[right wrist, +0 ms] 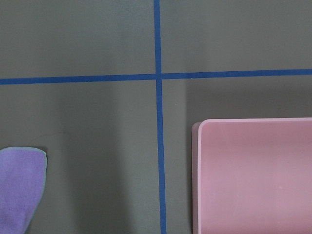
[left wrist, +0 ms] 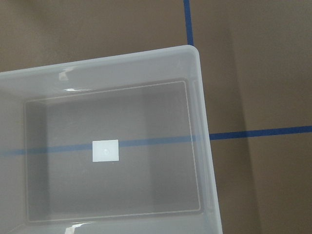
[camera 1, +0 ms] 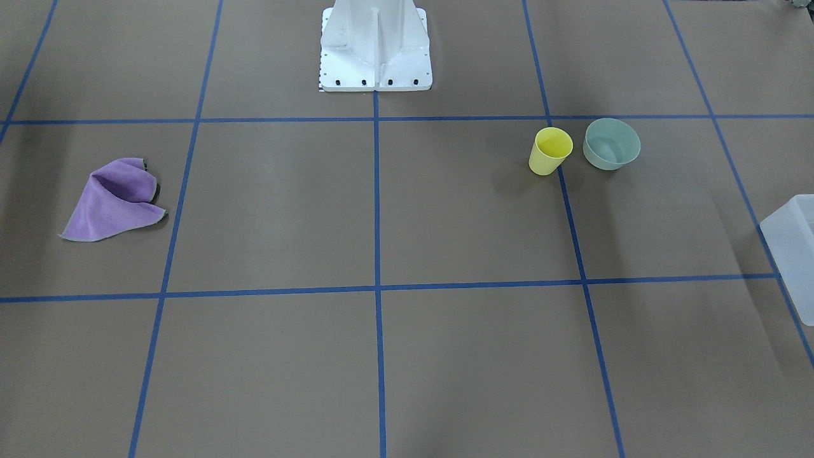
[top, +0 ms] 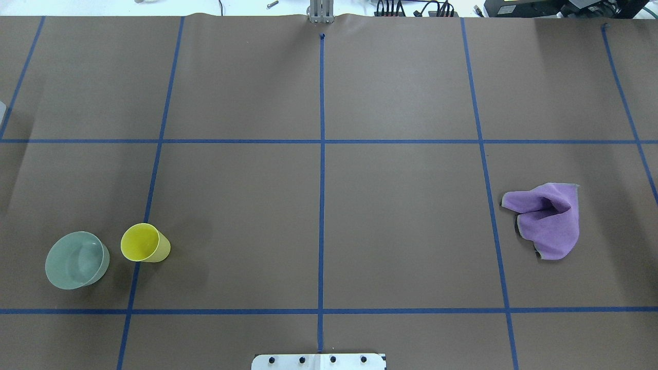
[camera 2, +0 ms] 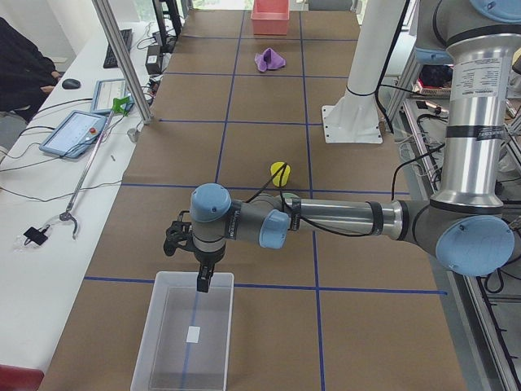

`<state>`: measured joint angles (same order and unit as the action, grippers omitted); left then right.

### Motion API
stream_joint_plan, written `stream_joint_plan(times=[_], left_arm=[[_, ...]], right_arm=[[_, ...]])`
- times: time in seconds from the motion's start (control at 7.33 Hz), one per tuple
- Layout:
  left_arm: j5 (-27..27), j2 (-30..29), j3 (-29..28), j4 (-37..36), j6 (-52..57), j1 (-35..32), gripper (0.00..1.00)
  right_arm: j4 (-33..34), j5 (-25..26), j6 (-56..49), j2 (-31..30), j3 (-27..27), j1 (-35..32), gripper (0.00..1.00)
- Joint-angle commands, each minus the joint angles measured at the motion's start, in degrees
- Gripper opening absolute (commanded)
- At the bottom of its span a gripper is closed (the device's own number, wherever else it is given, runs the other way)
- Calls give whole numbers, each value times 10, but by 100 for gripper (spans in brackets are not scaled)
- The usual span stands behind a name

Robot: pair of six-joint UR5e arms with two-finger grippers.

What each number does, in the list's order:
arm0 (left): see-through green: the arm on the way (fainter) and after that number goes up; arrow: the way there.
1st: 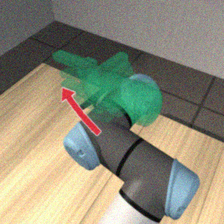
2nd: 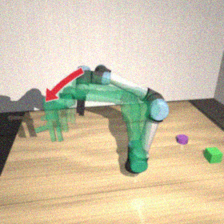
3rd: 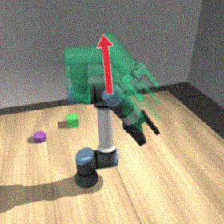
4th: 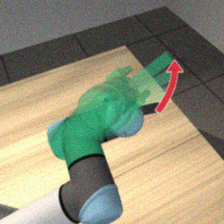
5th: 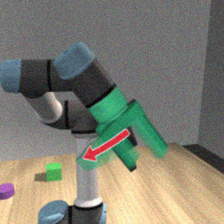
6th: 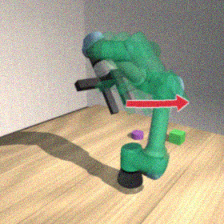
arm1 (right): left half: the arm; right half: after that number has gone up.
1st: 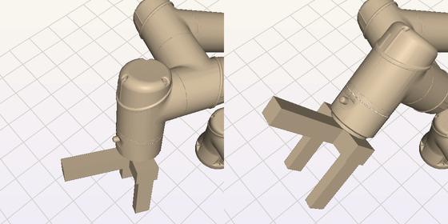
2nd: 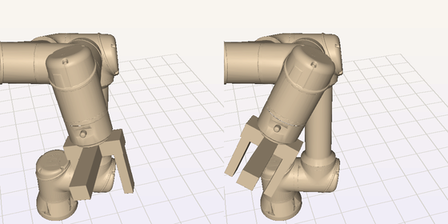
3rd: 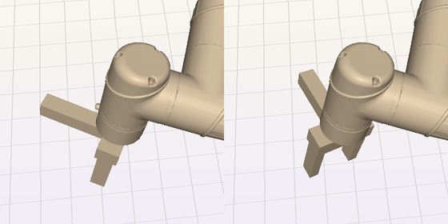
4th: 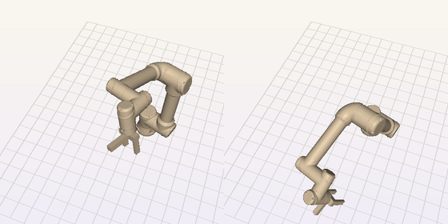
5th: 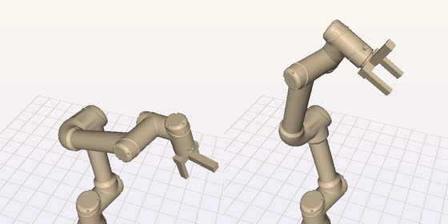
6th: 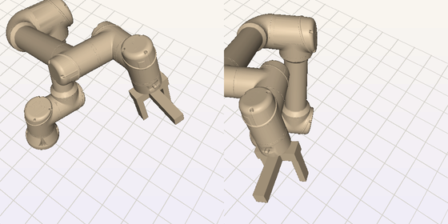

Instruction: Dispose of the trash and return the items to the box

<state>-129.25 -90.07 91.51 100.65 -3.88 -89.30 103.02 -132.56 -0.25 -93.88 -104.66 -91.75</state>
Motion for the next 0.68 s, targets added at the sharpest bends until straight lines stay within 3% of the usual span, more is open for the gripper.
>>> stream_joint_plan(times=[0.0,0.55], left_arm=[[-6,0,-1,2,-2,0,98],[-5,2,1,34,-3,1,98]], right_arm=[[0,-8,0,-2,0,1,100],[0,-12,1,1,0,1,100]])
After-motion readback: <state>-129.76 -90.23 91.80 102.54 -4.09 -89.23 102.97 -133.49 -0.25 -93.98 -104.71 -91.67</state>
